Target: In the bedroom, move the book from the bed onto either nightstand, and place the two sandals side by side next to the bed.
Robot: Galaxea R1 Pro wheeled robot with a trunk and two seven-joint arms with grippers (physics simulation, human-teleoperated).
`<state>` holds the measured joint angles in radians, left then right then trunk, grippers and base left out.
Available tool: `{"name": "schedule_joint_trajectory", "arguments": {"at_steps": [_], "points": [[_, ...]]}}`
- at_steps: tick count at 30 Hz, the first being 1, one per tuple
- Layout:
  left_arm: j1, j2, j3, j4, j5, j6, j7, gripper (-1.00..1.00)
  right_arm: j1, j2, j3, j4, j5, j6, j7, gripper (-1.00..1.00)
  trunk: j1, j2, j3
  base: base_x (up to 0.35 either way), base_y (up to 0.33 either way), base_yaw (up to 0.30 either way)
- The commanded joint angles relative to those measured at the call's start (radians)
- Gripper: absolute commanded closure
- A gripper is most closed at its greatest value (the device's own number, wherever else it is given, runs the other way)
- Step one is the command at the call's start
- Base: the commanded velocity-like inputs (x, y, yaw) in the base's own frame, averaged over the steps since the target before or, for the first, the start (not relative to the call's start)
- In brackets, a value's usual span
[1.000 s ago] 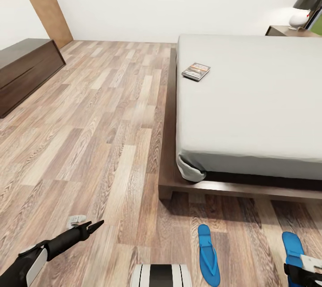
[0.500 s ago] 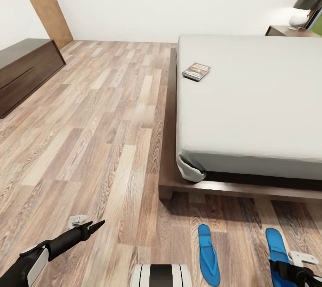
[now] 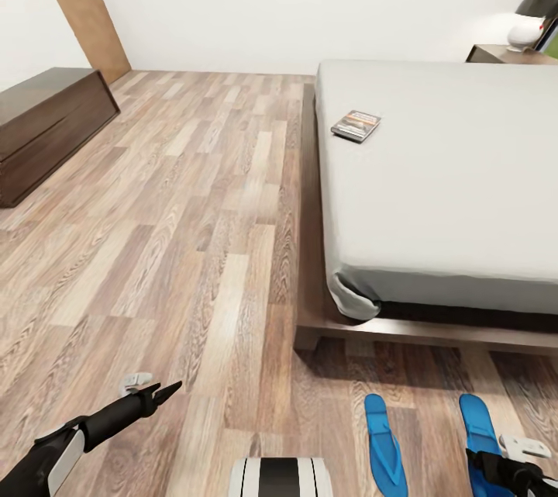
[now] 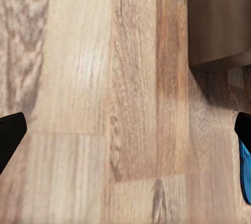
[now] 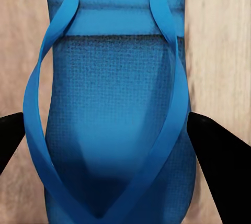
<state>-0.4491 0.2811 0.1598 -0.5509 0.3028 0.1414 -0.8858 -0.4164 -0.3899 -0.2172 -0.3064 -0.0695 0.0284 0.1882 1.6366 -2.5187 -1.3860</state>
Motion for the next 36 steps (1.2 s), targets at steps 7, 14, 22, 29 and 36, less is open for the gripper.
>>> {"name": "schedule_joint_trajectory", "arguments": {"at_steps": [7,14,22,29,36], "points": [[0.0,0.0,0.001,0.0,0.007,0.01,-0.004,-1.0,0.001,0.0,-0.004,-0.002,-0.007,-0.011,0.007,1.0,0.0,0.0,-0.001,0.0,0.005,0.0],[0.0,0.0,0.002,0.0,0.007,0.01,-0.004,-1.0,0.001,0.0,-0.004,-0.002,-0.007,-0.011,0.007,1.0,0.0,0.0,-0.003,0.0,0.0,0.0],[0.0,0.0,0.002,0.0,0.007,0.01,-0.004,-1.0,0.001,0.0,-0.004,-0.002,-0.007,-0.012,0.007,1.0,0.0,0.0,-0.015,0.0,0.0,0.0],[0.0,0.001,0.002,0.0,0.007,0.01,-0.004,-1.0,0.0,0.0,-0.004,-0.002,-0.007,-0.012,0.007,1.0,0.0,0.0,-0.026,0.0,0.0,0.0],[0.0,0.001,0.003,0.0,0.007,0.01,-0.005,-1.0,0.001,0.0,-0.004,-0.002,-0.007,-0.012,0.007,1.0,0.0,0.0,-0.037,0.0,0.0,0.0]]}}
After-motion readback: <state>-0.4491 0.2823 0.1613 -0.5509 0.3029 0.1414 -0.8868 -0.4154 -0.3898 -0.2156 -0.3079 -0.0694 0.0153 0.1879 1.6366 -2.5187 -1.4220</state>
